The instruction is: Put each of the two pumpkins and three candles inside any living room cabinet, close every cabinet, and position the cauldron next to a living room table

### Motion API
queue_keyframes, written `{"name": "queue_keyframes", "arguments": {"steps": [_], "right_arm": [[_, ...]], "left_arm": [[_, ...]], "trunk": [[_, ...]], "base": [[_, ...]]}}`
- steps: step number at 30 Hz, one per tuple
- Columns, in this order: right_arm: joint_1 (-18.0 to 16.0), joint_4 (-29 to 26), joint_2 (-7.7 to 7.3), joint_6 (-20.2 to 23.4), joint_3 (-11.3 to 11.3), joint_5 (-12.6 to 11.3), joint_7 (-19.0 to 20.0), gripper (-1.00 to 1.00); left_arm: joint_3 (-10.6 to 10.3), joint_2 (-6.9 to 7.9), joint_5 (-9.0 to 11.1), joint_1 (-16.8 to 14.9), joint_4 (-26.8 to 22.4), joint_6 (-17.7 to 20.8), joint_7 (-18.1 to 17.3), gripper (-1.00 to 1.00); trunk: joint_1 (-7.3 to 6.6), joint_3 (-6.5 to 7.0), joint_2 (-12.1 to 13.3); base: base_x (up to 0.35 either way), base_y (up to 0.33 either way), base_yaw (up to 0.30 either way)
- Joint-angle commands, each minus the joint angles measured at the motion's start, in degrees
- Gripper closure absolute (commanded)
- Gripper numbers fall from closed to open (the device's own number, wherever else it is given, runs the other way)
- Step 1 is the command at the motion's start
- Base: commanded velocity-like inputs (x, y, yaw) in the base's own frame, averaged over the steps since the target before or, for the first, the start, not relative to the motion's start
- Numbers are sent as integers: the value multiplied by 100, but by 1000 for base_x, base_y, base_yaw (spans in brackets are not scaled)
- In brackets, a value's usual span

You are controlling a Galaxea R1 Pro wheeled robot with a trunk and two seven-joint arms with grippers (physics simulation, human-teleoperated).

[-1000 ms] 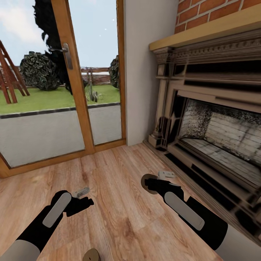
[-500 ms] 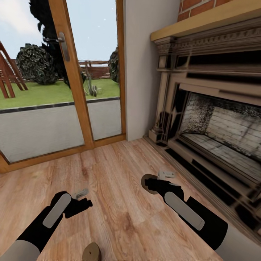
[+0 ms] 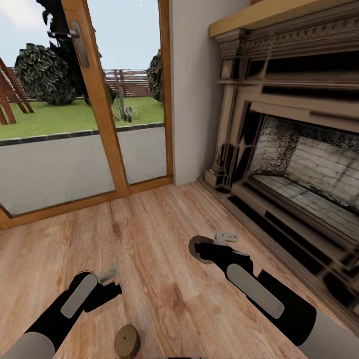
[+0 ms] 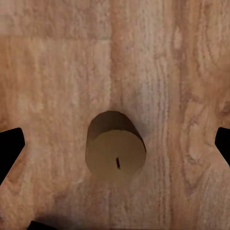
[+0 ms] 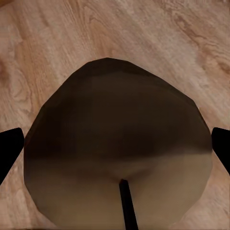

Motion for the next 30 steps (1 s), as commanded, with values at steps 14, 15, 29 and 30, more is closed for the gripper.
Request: {"name": "queue_keyframes", "arguments": {"steps": [14,15,29,30], "right_arm": [[-7,-254,-235,52,-10,-435,2485,100],[-7,-255,-290,42,-11,-466,2558,100],[-7,-234,-351,27,-4,-499,2891,100],[-7,-233,-351,27,-4,-499,2894,100]], "left_arm": [[-854,-284,58,-2,237,-995,-12,-100],[-924,-292,57,-3,241,-1057,-15,-100],[-886,46,81,-30,426,-1315,-27,-100],[-888,50,76,-30,427,-1314,-28,-100]], "trunk": [[35,-316,-22],[37,-339,-23],[74,-649,-42],[76,-671,-43]], "base": [[0,0,0],[0,0,0],[0,0,0],[0,0,0]]}}
